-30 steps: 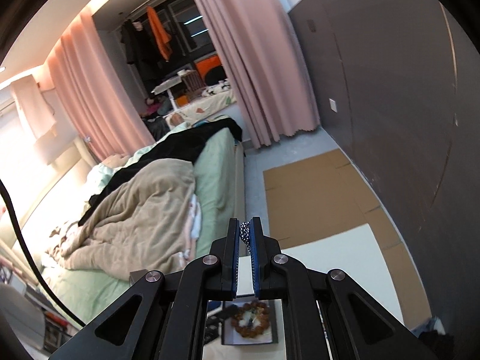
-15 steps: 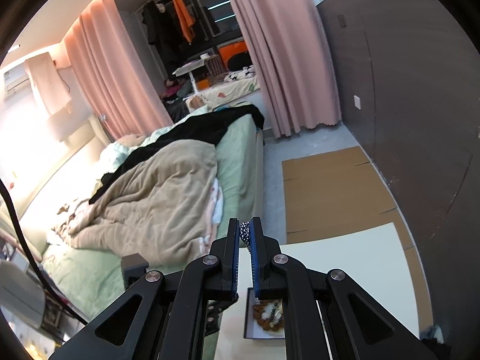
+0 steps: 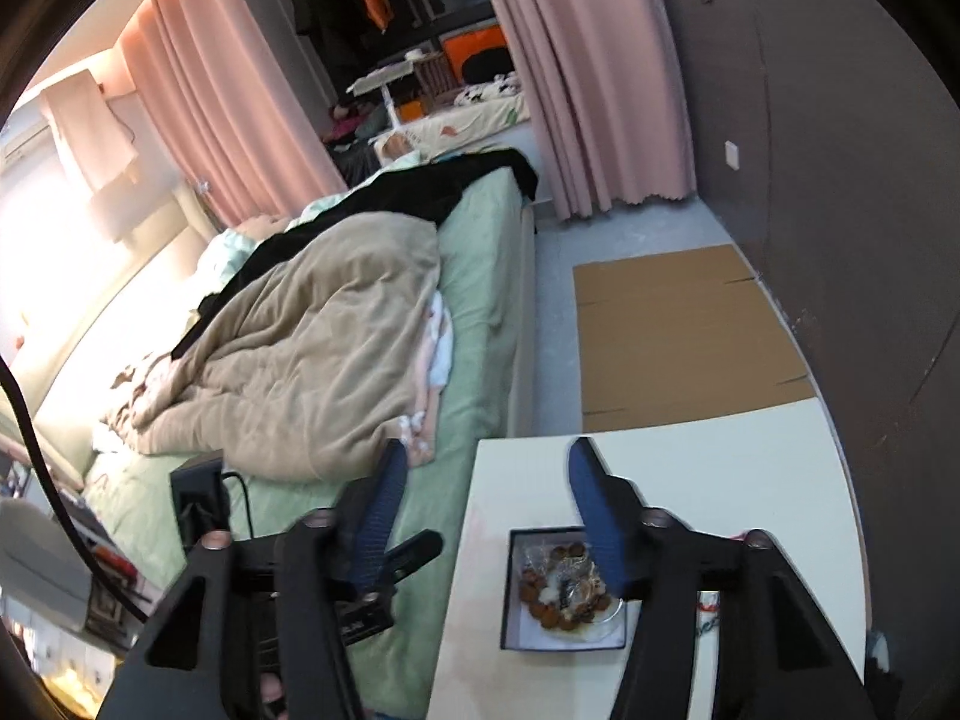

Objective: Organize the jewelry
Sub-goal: 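Release the grey beaded bracelet into the box with the left gripper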

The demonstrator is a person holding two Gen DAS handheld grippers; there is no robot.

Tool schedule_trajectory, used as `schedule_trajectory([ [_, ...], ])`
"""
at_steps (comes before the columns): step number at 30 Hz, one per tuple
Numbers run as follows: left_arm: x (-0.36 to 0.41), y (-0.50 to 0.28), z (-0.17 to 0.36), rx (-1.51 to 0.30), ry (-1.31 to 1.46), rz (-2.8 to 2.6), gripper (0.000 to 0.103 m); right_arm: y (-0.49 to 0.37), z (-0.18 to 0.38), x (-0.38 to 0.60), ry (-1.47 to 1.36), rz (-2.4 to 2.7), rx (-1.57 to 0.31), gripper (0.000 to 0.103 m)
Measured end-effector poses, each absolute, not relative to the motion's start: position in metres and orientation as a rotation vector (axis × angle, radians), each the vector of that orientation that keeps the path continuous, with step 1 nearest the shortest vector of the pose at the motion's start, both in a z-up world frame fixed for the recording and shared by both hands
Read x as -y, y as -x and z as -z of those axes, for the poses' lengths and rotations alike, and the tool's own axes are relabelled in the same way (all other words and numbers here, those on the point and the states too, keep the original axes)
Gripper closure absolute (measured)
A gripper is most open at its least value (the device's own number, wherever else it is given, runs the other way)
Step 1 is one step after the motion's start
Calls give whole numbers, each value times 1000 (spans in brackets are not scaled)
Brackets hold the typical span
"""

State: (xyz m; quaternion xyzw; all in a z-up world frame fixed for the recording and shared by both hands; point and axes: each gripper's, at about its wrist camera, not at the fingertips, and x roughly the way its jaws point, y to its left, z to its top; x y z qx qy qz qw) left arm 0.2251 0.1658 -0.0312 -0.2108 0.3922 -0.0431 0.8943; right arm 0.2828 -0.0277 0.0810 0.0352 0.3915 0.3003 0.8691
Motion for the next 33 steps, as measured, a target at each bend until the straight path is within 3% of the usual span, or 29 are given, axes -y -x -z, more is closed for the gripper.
schedule_trajectory([
  [19, -113, -248, 39, -867, 355, 149, 33, -311, -26, 115, -178, -514, -920, 45],
  [26, -78, -261, 42, -895, 318, 189, 33, -324, 17, 161, -240, -457, -965, 31],
  [33, -39, -274, 54, -954, 281, 240, 33, -335, 63, 198, -330, -418, -1073, 30],
])
